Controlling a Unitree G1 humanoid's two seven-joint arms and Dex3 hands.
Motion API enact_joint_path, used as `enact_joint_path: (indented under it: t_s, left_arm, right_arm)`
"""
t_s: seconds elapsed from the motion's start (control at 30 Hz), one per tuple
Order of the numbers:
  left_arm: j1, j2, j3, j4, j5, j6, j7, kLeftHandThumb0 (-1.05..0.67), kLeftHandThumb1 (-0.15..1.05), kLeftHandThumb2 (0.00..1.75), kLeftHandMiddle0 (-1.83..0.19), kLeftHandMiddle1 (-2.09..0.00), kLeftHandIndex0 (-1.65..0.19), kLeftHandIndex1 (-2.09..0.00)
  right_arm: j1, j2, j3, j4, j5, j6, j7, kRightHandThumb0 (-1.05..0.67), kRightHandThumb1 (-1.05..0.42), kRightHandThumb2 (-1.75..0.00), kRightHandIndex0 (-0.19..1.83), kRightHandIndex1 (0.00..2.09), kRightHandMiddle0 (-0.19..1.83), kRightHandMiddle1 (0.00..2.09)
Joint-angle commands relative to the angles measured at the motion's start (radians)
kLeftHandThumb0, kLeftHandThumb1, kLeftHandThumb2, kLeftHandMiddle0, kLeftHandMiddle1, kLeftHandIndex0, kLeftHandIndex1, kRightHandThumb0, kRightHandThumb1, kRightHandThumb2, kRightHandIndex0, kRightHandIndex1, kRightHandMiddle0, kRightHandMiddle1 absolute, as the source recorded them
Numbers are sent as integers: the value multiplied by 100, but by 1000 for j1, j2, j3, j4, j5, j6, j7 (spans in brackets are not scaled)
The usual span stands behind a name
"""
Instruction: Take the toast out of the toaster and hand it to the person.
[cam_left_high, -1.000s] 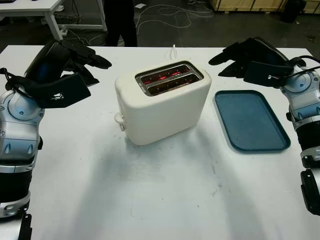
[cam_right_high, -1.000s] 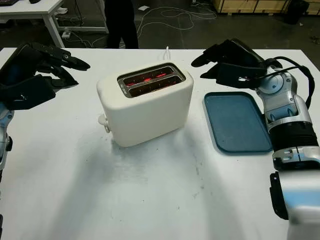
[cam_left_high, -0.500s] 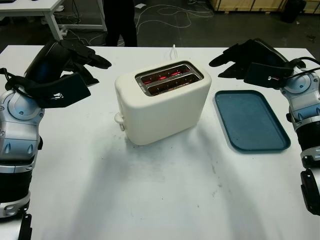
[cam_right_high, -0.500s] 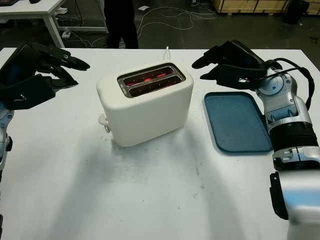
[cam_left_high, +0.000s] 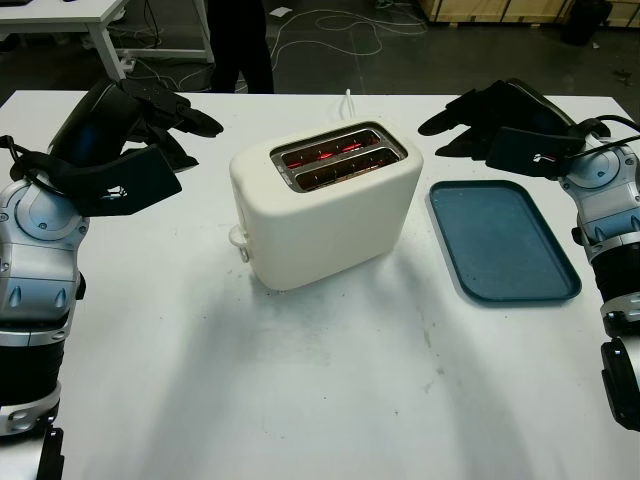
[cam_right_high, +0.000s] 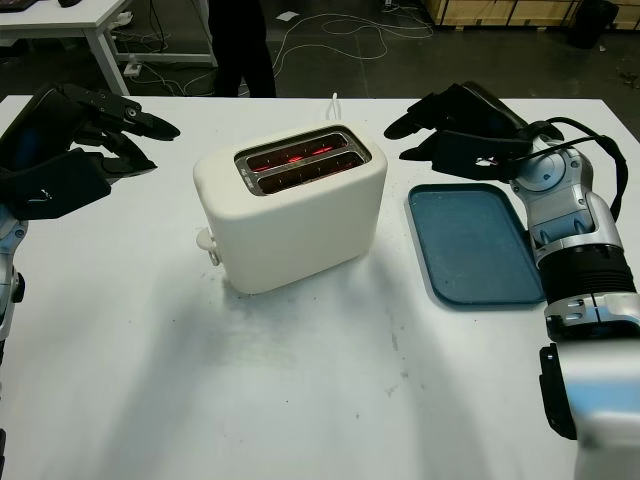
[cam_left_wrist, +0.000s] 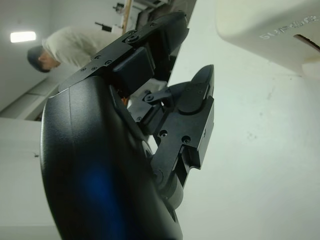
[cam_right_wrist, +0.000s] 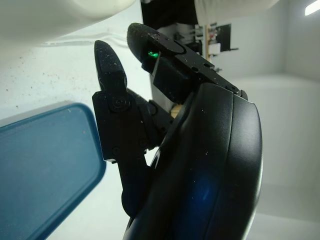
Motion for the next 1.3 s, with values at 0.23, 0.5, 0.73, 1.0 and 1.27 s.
enact_joint_path:
  t_s: [0.23,0.5,0.73,1.0,1.27]
  left_arm:
    - [0,-1,3,4,1,-20,16,2,82,0,-90,-83,-110,-6]
    - [-2,4,-3,0,11,-10,16,1,82,0,-89,-82,-109,-6]
    - [-3,-1,-1,5,3,-15,14,1,82,0,-91,-83,-110,-6]
    - [-7,-2,-3,11,0,-13,15,1,82,0,-90,-84,-110,-6]
    - [-10,1,-1,24,-5,-35,14,2,81,0,-90,-86,-111,-6]
  right_arm:
    - [0,-5,-5,13,5,-26,-12,-47,-92,-8,109,22,102,1]
    - [-3,-2,-3,14,1,-9,-12,-44,-92,-7,108,23,102,0]
    - [-3,-3,1,5,-4,-8,-15,-42,-92,-7,108,24,102,1]
    - [0,-6,-3,5,4,-21,-9,-40,-92,-6,107,23,101,0]
    - [-6,-2,-1,10,1,-25,-14,-36,-92,-5,106,23,101,0]
